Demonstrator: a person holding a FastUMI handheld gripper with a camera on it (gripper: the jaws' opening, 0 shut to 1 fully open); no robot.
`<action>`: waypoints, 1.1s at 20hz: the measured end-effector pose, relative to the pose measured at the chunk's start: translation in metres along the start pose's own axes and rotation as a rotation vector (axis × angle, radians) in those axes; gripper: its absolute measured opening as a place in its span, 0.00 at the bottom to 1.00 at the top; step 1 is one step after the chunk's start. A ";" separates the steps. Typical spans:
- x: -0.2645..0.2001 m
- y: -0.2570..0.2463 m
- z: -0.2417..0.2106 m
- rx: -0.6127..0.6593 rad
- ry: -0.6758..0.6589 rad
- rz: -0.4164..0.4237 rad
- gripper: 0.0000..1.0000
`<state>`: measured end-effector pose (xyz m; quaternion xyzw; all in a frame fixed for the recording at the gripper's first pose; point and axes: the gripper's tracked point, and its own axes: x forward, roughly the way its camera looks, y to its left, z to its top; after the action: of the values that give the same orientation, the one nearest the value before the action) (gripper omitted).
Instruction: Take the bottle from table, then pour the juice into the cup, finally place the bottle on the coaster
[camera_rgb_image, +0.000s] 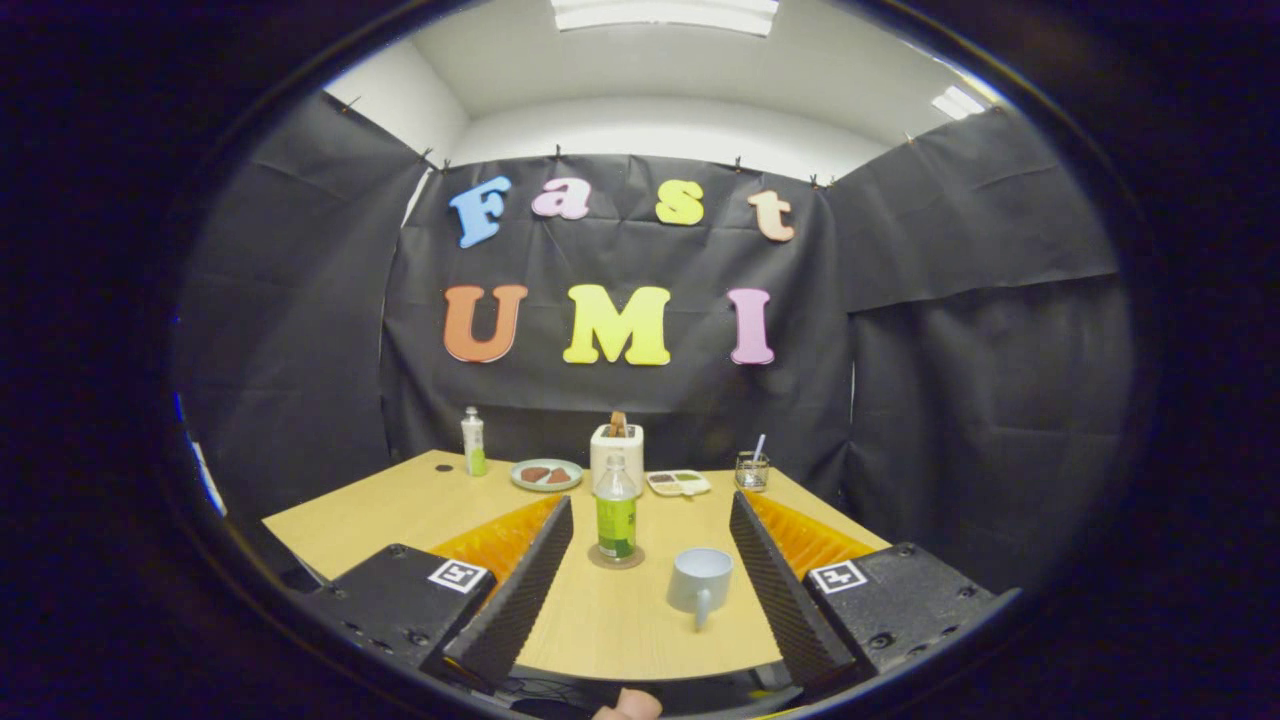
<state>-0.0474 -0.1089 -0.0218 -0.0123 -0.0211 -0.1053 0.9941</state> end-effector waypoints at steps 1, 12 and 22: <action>0.001 0.002 0.004 -0.007 -0.010 -0.001 1.00; 0.022 -0.004 -0.009 0.056 0.012 0.007 1.00; 0.032 -0.003 -0.014 0.040 0.013 0.015 1.00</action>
<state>-0.0159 -0.1192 -0.0342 0.0079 -0.0166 -0.0973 0.9951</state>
